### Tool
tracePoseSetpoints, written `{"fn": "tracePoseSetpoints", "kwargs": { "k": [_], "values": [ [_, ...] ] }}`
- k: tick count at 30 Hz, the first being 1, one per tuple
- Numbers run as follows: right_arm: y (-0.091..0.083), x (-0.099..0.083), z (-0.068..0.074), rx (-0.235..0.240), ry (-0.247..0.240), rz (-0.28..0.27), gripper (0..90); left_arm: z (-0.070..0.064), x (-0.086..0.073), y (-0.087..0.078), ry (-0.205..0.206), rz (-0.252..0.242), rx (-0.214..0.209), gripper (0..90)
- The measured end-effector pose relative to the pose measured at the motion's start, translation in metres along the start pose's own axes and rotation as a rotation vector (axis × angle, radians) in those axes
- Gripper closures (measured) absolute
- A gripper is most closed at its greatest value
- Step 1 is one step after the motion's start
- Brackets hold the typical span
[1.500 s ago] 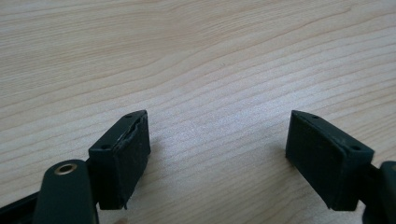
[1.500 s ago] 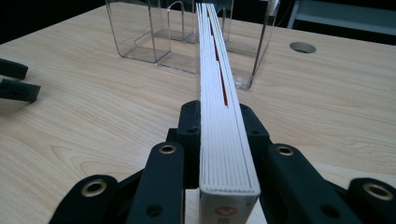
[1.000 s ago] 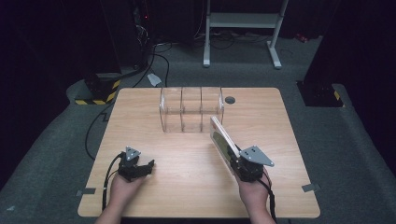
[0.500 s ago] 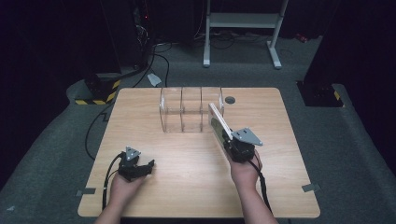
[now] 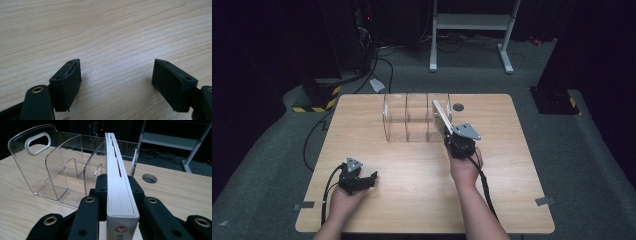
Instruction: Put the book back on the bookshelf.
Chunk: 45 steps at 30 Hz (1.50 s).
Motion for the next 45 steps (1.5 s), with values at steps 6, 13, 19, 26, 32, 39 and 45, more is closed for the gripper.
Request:
{"fn": "tracePoseSetpoints", "kwargs": {
  "k": [6,13,19,26,32,39,45],
  "values": [
    [0.016,0.006,0.002,-0.013,0.004,0.007,75.5,0.0,0.0,0.0,-0.007,-0.002,0.002,23.7],
    [0.027,0.012,0.003,-0.022,0.014,0.014,75.4,-0.001,0.0,0.0,-0.005,-0.003,0.002,24.0],
    [0.038,0.016,0.005,-0.044,0.003,0.019,75.4,-0.001,0.0,-0.001,-0.005,-0.005,-0.001,24.9],
    [0.047,0.019,0.004,-0.056,0.012,0.031,75.4,-0.001,-0.002,-0.002,0.001,-0.005,-0.003,24.9],
    [0.052,0.02,0.002,-0.067,0.014,0.031,75.4,-0.001,-0.002,-0.002,0.0,-0.006,-0.001,24.9],
    [0.058,0.019,-0.006,-0.079,0.026,0.04,75.4,-0.002,-0.002,-0.002,-0.008,-0.006,-0.002,24.9],
    [0.06,0.019,-0.004,-0.073,0.022,0.033,75.4,-0.002,-0.002,-0.002,-0.008,-0.006,-0.002,24.9]
  ]
}}
Point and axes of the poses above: each handheld gripper's, and its own axes: y roughly forward along the jaws, x roughly out of its top, z roughly to its left, the point moved 9 cm from there along y, roughly forward along the jaws, and after that the axes turned 10 degrees about z, right-handed, at the moved point
